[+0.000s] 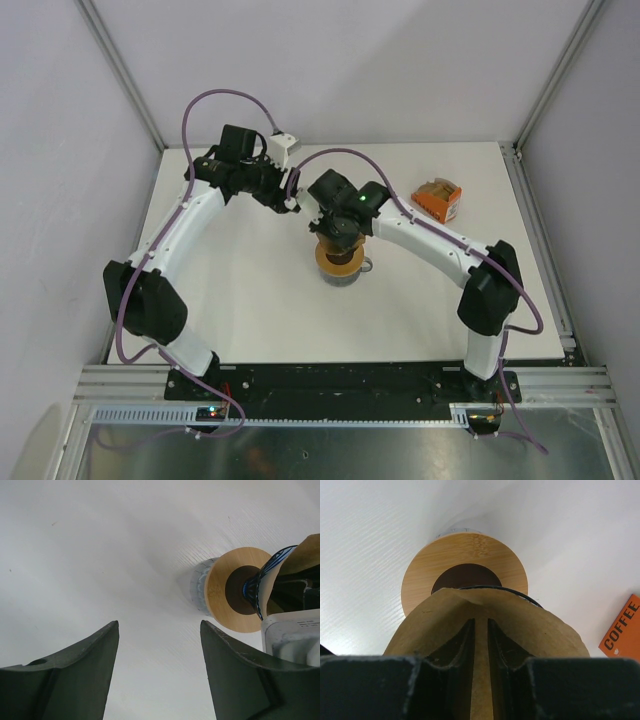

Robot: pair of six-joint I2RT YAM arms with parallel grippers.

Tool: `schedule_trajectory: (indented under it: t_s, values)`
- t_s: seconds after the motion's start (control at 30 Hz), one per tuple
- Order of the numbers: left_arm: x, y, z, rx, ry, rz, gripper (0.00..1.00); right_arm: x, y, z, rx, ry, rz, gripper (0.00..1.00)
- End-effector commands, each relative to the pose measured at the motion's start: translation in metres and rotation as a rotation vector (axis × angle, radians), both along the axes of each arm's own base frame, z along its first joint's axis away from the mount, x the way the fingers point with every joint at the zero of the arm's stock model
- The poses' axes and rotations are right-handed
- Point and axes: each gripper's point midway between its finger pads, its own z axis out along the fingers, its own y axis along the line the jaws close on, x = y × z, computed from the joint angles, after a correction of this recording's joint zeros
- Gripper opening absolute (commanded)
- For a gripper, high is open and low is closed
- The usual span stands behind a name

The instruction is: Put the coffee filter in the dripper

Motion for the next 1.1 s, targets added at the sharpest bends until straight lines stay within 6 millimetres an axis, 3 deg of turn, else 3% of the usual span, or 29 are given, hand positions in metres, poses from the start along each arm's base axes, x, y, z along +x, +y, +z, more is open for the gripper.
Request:
schedule_trajectory:
  t_s: [0.0, 0.43, 0.67, 0.8, 0.83, 0.93, 1.07]
  values:
    - [-0.012, -0.011, 0.017, -0.047, -0.024, -0.052, 0.71, 0.012, 0.016, 0.056, 0.130, -0.139, 0.016, 0.22]
    - [-0.011, -0.010, 0.020, -0.042, -0.035, -0.049, 0.71, 0.009, 0.010, 0.088, 0.187, -0.193, 0.010, 0.29]
    - [-0.005, -0.005, 0.027, -0.039, -0.066, -0.026, 0.71, 0.018, -0.001, 0.140, 0.385, -0.276, -0.046, 0.54]
    - [0.005, 0.008, 0.035, -0.064, -0.107, 0.031, 0.72, 0.036, -0.031, 0.169, 0.547, -0.335, -0.147, 0.90]
    - [0.010, 0.012, 0.036, -0.068, -0.124, 0.051, 0.72, 0.038, -0.042, 0.171, 0.580, -0.339, -0.179, 0.95]
    - [0.028, 0.034, 0.042, -0.081, -0.213, 0.152, 0.73, 0.054, -0.082, 0.175, 0.664, -0.364, -0.290, 0.99]
    - [0.051, 0.074, 0.040, -0.082, -0.320, 0.333, 0.75, 0.069, -0.147, 0.153, 0.683, -0.377, -0.494, 0.99]
